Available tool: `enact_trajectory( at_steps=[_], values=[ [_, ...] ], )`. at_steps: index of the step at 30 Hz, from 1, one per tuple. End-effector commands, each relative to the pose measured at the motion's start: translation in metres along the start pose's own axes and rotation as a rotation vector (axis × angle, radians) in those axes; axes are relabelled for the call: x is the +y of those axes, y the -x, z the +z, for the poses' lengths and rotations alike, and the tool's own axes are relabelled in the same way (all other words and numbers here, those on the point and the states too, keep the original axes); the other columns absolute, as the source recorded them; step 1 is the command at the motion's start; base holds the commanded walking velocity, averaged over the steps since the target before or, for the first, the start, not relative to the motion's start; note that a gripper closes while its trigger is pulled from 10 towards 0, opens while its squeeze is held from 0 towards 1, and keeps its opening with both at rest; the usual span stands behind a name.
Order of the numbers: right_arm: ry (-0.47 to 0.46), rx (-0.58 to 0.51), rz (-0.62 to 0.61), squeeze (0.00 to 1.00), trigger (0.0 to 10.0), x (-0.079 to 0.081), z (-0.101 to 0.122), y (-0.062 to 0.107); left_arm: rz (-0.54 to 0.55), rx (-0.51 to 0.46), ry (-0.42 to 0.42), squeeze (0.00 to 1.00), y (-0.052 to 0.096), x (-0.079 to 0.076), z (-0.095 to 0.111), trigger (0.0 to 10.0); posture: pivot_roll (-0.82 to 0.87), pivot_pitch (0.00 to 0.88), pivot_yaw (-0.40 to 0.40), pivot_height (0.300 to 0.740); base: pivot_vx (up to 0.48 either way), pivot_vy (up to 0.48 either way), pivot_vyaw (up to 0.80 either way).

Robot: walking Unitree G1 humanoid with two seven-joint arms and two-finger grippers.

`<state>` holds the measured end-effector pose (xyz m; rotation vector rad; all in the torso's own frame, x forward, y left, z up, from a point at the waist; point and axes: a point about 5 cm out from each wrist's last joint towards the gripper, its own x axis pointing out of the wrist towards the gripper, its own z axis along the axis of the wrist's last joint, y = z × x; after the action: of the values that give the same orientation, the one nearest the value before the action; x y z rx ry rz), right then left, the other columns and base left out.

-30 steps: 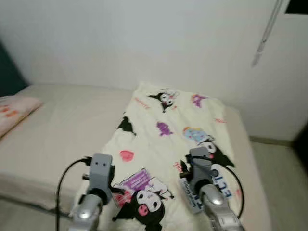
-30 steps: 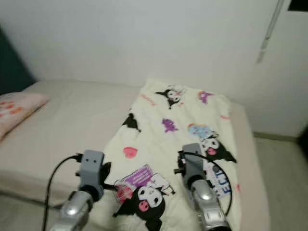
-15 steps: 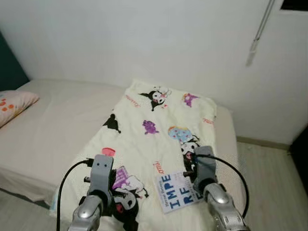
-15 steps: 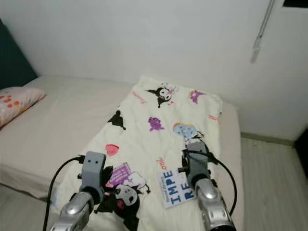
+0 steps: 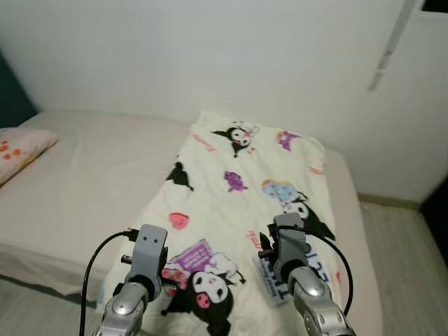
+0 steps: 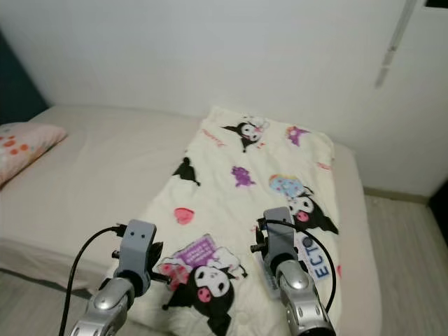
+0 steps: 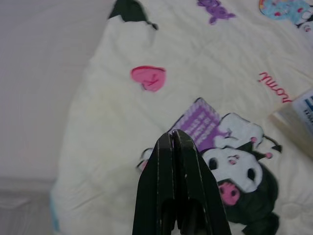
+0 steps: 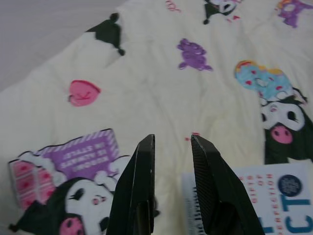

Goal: Clean up the room

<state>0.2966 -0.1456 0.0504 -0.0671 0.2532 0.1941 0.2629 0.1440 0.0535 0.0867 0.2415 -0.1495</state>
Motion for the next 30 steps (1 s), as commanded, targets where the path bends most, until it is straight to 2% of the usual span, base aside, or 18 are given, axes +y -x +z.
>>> enact_trajectory(
  at_steps=[1,14,16,20,21,30],
  values=[
    [-0.010,0.008,-0.016,0.00,10.0,-0.0030,-0.0036,0.0029,-0.023,0.020,0.003,0.00,0.0032,-0.0059,-0.0067,10.0,-0.01,0.057,0.013,0.724,0.000,0.000,0.00],
    [-0.018,0.007,-0.033,0.00,10.0,-0.0053,-0.0034,0.0025,-0.053,-0.014,-0.012,0.00,0.0037,-0.0072,-0.0017,10.0,-0.01,0.059,0.017,0.724,0.000,0.000,0.00],
    [-0.021,0.008,-0.036,0.00,10.0,-0.0059,-0.0035,0.0029,-0.060,-0.009,-0.033,0.00,0.0038,-0.0078,-0.0021,10.0,-0.01,0.062,0.017,0.724,0.000,-0.480,0.00],
    [-0.020,0.009,-0.037,0.00,10.0,-0.0064,-0.0036,0.0034,-0.064,-0.003,-0.026,0.00,0.0040,-0.0084,-0.0029,10.0,-0.01,0.063,0.018,0.724,0.000,-0.480,0.00],
    [-0.021,0.011,-0.039,0.00,10.0,-0.0070,-0.0040,0.0038,-0.052,-0.002,0.008,0.00,0.0042,-0.0076,-0.0038,10.0,-0.01,0.067,0.016,0.724,0.000,0.000,0.00],
    [-0.020,0.016,-0.038,0.00,10.0,-0.0073,-0.0041,0.0040,-0.017,0.017,0.012,0.00,0.0029,-0.0022,-0.0044,10.0,-0.01,0.067,0.011,0.724,0.000,0.000,0.00]
  ],
)
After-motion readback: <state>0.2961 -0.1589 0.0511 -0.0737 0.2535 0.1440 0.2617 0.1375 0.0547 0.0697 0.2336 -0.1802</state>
